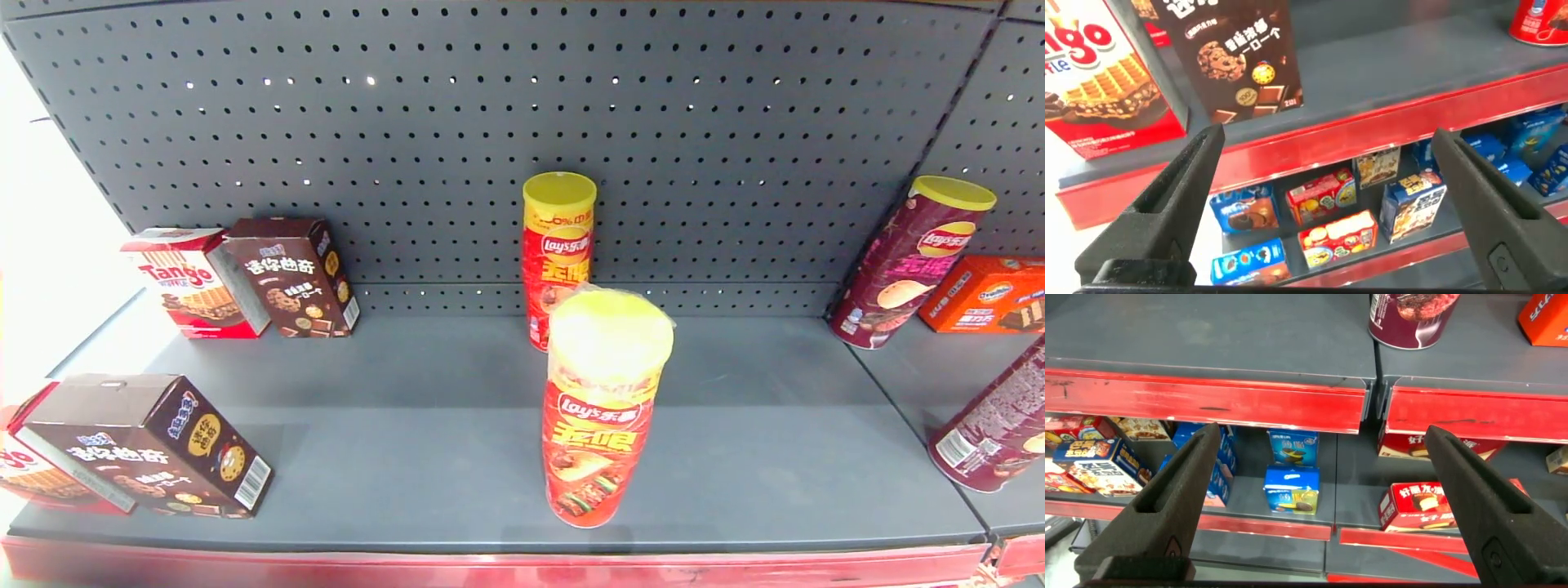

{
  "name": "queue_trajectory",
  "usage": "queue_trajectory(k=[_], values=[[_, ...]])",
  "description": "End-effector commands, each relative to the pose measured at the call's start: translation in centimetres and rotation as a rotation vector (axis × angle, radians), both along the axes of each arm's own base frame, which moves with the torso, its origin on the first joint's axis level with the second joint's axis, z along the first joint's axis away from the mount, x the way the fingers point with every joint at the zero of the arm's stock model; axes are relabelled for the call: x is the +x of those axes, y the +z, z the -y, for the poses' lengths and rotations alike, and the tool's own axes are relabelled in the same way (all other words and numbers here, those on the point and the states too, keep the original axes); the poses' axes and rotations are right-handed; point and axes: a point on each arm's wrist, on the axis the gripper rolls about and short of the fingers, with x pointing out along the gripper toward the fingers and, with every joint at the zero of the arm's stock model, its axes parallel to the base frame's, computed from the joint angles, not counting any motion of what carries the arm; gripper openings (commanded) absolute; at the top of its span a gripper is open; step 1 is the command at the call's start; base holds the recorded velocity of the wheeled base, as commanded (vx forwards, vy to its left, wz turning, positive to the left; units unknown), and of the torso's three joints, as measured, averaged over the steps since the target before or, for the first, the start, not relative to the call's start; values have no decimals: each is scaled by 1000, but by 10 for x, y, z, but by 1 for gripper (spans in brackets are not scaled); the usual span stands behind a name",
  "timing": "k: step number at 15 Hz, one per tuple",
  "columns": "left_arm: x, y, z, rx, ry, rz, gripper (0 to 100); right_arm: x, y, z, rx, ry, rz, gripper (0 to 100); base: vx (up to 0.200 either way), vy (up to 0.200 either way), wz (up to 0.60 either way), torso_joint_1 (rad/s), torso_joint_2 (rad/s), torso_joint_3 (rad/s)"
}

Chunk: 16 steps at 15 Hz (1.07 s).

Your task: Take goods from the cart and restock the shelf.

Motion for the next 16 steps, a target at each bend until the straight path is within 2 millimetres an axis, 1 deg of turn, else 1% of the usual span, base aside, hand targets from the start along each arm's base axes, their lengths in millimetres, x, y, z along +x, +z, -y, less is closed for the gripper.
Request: queue_trajectory(k=[1, 9, 11, 12, 13, 14, 15, 16], values=[[2, 0, 0, -3, 8, -24, 100, 0, 0, 0, -1, 1, -2, 100, 0, 0, 0, 0, 0, 0], [0, 0, 0, -31, -12, -5, 100, 0, 0, 0, -1, 1, -2, 100, 0, 0, 0, 0, 0, 0], [0, 0, 1, -81, -48, -25, 100, 0, 0, 0, -1, 1, -2, 100, 0, 0, 0, 0, 0, 0], [0, 0, 0, -80, -45, -24, 100, 0, 0, 0, -1, 1, -2, 100, 0, 0, 0, 0, 0, 0], [0, -2, -4, -46, 170, -20, 100, 0, 0, 0, -1, 1, -2, 100, 0, 0, 0, 0, 0, 0], [0, -7, -7, -40, 317, -65, 100, 0, 0, 0, -1, 1, -2, 100, 0, 0, 0, 0, 0, 0], [0, -6, -6, -72, 277, -64, 100, 0, 0, 0, -1, 1, -2, 100, 0, 0, 0, 0, 0, 0], [1, -6, -6, -66, 272, -62, 100, 0, 0, 0, -1, 1, -2, 100, 0, 0, 0, 0, 0, 0]])
